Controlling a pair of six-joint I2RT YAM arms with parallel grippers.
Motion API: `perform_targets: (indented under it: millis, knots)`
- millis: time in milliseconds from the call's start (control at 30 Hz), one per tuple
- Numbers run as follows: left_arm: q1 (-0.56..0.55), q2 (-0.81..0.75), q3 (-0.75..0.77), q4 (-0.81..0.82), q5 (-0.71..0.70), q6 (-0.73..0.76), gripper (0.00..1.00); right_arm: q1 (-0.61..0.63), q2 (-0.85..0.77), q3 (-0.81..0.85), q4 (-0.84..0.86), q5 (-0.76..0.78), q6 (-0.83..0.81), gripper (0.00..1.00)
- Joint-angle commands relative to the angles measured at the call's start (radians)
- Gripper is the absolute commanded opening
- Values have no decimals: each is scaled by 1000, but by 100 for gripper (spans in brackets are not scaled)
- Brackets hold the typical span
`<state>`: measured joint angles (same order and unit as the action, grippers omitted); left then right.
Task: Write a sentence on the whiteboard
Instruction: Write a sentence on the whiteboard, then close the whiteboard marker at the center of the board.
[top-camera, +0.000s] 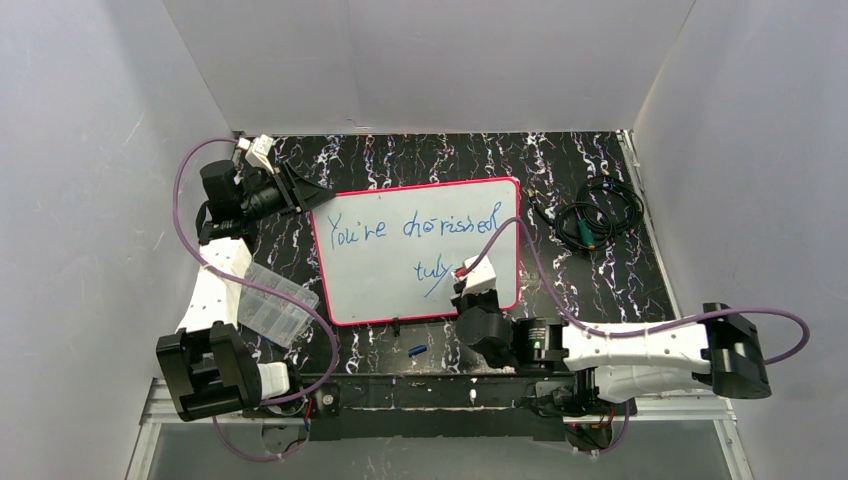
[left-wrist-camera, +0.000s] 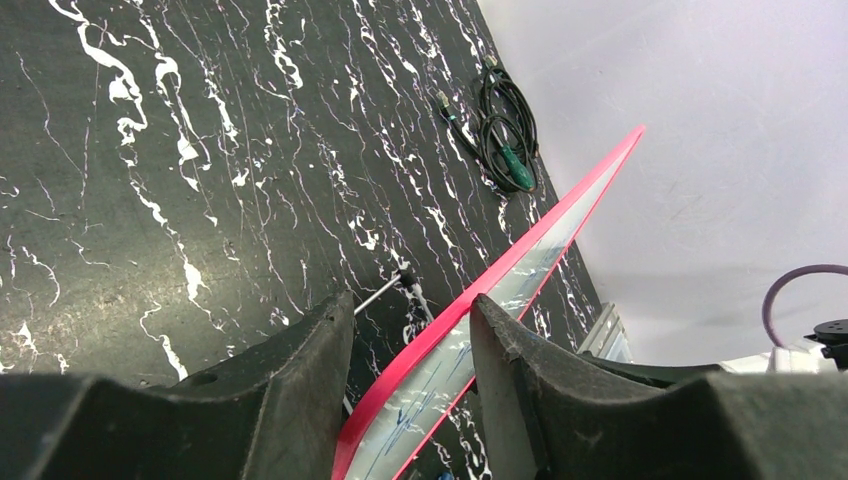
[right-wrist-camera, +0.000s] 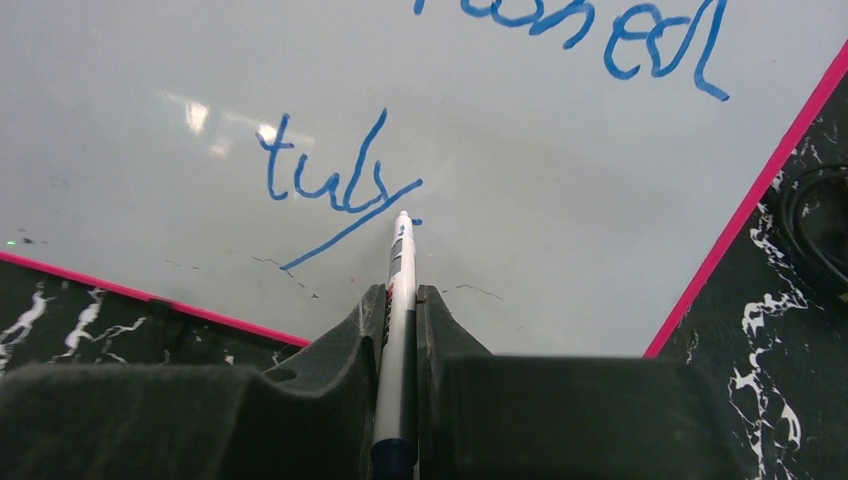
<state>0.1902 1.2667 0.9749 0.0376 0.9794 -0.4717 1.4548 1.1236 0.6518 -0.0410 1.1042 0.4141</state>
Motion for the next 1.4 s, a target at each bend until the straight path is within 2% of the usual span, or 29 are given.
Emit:
perform_targets:
  millis: [0, 133, 267, 367, 467, 533, 633, 700, 1000, 1167, 1267, 1367]
  knots:
    - [-11, -50, 10, -57, -3, 39, 50, -7, -126, 13, 109, -83, -80, 1]
    - [-11, -64, 43, -146, -72, 110, 75, -7, -194, 53, 94, -121, -143, 1]
    - [-9, -76, 114, -251, -168, 184, 92, -9, -175, 147, -16, -170, -205, 1]
    - [-11, -112, 163, -329, -290, 238, 97, -19, -144, 200, -67, -216, -249, 1]
    - [-19, -152, 205, -410, -416, 282, 98, -77, -119, 231, -94, -358, -271, 1]
    - [-51, -175, 224, -451, -519, 298, 98, -186, -112, 242, -110, -517, -262, 1]
    - [-192, -203, 266, -534, -712, 368, 98, -331, -110, 254, -130, -785, -248, 1]
    - [-290, -214, 297, -591, -799, 397, 98, -391, -114, 256, -145, -879, -238, 1]
    - [-451, -393, 222, -679, -674, 321, 98, -533, -154, 235, -226, -1159, -215, 1]
    - [-520, -538, 70, -679, -483, 266, 92, -557, -193, 227, -310, -1207, -186, 1]
    - [-595, -581, -25, -683, -488, 216, 89, -558, -231, 194, -331, -1197, -141, 1]
    - [-700, -587, -96, -681, -557, 175, 85, -557, -278, 150, -321, -1181, -88, 1]
